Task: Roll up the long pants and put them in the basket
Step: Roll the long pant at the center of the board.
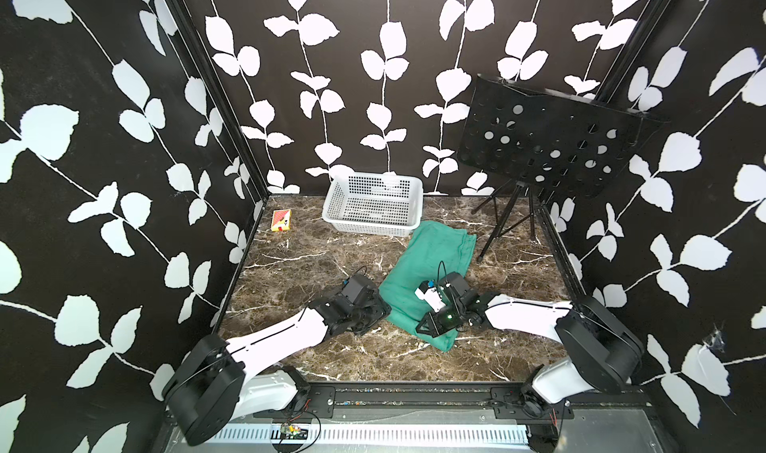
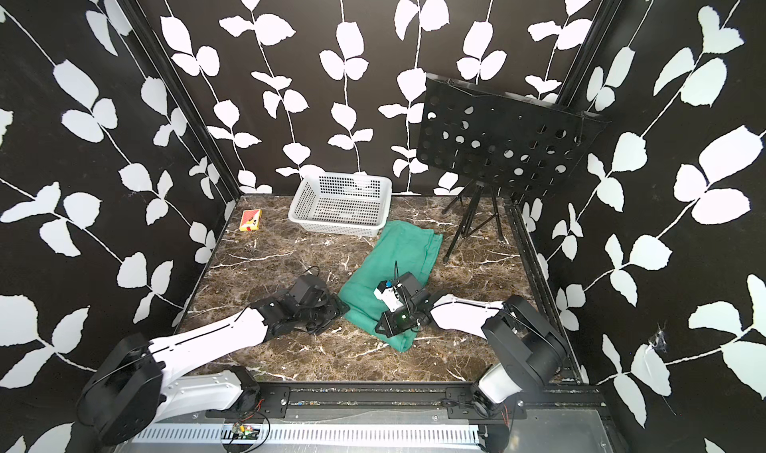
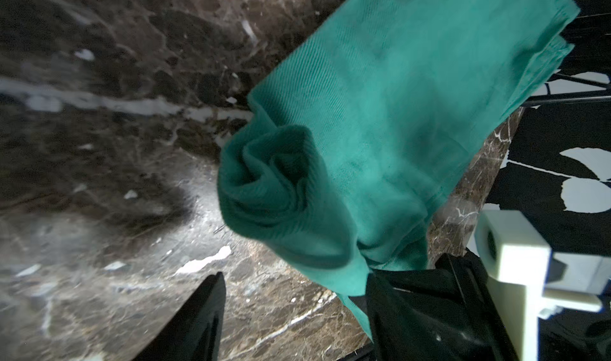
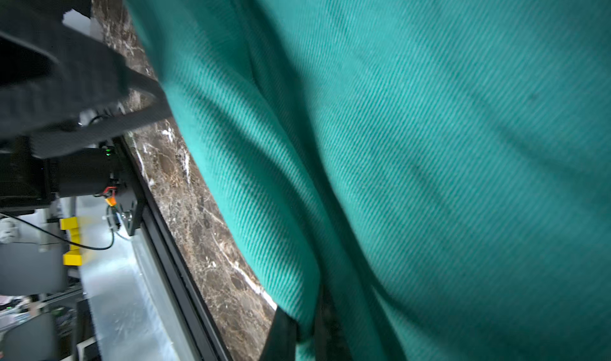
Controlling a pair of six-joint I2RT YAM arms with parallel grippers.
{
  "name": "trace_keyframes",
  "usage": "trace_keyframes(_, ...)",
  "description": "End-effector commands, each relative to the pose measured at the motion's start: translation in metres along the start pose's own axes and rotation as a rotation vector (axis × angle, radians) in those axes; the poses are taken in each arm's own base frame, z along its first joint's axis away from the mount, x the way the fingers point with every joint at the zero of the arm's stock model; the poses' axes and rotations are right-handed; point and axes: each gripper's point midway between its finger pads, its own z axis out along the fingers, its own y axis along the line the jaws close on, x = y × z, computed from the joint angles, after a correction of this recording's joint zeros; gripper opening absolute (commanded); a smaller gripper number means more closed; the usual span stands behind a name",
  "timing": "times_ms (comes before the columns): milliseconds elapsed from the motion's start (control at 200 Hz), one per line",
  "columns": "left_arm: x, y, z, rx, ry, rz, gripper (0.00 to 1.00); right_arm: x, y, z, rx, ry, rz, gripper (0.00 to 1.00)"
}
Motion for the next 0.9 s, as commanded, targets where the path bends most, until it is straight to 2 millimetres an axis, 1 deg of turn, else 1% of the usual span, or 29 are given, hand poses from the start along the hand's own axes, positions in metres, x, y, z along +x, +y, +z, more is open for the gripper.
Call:
trace_keyframes(0, 0.0, -0.011, 0.007, 0.039, 0.025, 0.013, 0.67, -0.007, 0.007, -0.007, -0.059, 0.016, 0.064, 0.0)
trace_keyframes(115, -0.005, -0.009, 0.016, 0.031, 0.002, -0.022, 0.67, -0.012, 0.0, -0.011, -0.066, 0.004, 0.119, 0.0)
trace_keyframes(250, -0.013, -0.005, 0.03, -0.011, -0.021, -0.065, 0.62, -0.016, -0.006, -0.015, -0.068, -0.012, 0.168, 0.0)
trace_keyframes(300, -0.015, -0.005, 0.037, -0.026, -0.024, -0.084, 0.61, -0.016, -0.009, -0.015, -0.061, -0.011, 0.18, 0.0)
trace_keyframes(385, -0.018, -0.009, 0.049, -0.036, -0.021, -0.103, 0.59, -0.018, -0.011, -0.017, -0.052, -0.016, 0.19, 0.0)
trace_keyframes(460, -0.018, -0.005, 0.057, -0.089, 0.005, -0.117, 0.51, -0.019, -0.013, -0.02, -0.028, -0.026, 0.189, 0.11)
trace_keyframes(495, -0.016, -0.001, 0.059, -0.125, 0.016, -0.13, 0.46, -0.021, -0.014, -0.024, -0.007, -0.042, 0.175, 0.21)
trace_keyframes(530, -0.014, 0.006, 0.061, -0.17, 0.03, -0.149, 0.4, -0.024, -0.015, -0.029, 0.019, -0.062, 0.159, 0.27)
trace_keyframes(565, -0.012, 0.011, 0.063, -0.209, 0.046, -0.165, 0.35, -0.027, -0.015, -0.035, 0.052, -0.094, 0.129, 0.33)
trace_keyframes(600, -0.009, 0.014, 0.064, -0.236, 0.065, -0.17, 0.34, -0.031, -0.015, -0.044, 0.102, -0.141, 0.074, 0.39)
trace_keyframes(625, -0.009, 0.013, 0.065, -0.244, 0.073, -0.167, 0.34, -0.032, -0.016, -0.049, 0.134, -0.167, 0.039, 0.41)
trace_keyframes(685, -0.008, 0.015, 0.064, -0.276, 0.086, -0.159, 0.34, -0.033, -0.011, -0.06, 0.226, -0.238, -0.116, 0.44)
trace_keyframes(735, -0.008, 0.015, 0.062, -0.292, 0.088, -0.154, 0.34, -0.032, -0.009, -0.069, 0.312, -0.308, -0.243, 0.5)
trace_keyframes(790, -0.01, 0.016, 0.061, -0.303, 0.085, -0.153, 0.34, -0.03, -0.006, -0.074, 0.382, -0.353, -0.351, 0.52)
trace_keyframes(895, -0.01, 0.016, 0.059, -0.315, 0.097, -0.157, 0.33, -0.022, 0.004, -0.072, 0.508, -0.354, -0.565, 0.55)
